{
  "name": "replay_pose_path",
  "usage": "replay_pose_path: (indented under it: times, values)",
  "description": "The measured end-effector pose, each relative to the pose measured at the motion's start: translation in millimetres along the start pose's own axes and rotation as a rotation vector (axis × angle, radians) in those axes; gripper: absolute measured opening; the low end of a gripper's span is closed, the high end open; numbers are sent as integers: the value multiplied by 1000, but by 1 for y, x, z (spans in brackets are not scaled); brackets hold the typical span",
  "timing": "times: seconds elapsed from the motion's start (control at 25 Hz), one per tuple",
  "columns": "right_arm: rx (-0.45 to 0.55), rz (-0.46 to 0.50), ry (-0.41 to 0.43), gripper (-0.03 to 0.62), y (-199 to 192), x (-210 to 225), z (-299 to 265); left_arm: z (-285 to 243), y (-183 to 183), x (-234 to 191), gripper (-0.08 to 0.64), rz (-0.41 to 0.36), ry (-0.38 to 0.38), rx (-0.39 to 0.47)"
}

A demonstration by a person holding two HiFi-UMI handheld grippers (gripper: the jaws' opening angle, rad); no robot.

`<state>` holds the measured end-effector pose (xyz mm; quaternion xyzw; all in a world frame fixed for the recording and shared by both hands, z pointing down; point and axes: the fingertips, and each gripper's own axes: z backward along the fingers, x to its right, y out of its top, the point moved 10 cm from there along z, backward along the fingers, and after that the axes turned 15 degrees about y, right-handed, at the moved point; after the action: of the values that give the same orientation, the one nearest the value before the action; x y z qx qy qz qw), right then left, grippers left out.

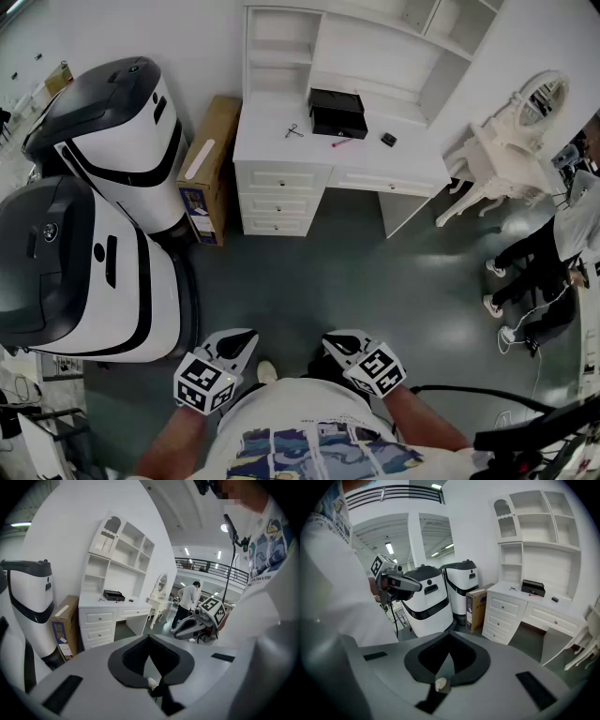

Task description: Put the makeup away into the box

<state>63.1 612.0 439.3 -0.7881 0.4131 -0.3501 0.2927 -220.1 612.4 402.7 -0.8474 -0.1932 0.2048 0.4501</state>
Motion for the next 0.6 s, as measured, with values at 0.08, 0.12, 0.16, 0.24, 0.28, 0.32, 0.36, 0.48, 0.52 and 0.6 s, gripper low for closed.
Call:
replay_pose_path:
  times: [0.08,0.12,0.16,0.24,0.28,0.32,0.36,0.48,0.52,0.6]
  values:
    - [6,-9,-17,25,1,-5,0,1,-3,-1,14,-3,-23,-1]
    - [9,-14,-25,25,1,-6,0,0,-4,-2,14,-5,-34,-2]
    - [11,-20,-32,25,1,-7,0,-2,-4,-3,14,-8,-45,-5]
    - [14,-36,-47,25,-1,-6,3,-10,-3,-1,14,-10,-67,-13]
    - [15,-44,-54,25,-3,-4,6,-15,-2,0,14,-11,-78,-16]
    - [18,-52,-60,25,-4,-1,8,-21,1,2,14,-15,-89,-19]
    - [23,-59,-65,25,-5,2,10,-28,4,3,14,-23,-97,-20]
    - [40,-75,-76,25,-6,17,13,-48,20,4,14,-50,-104,-17]
    - [45,-78,-80,25,-6,24,15,-54,26,5,14,-50,-106,-14]
    - [56,-83,-87,25,-3,40,19,-68,39,8,14,-54,-114,-11]
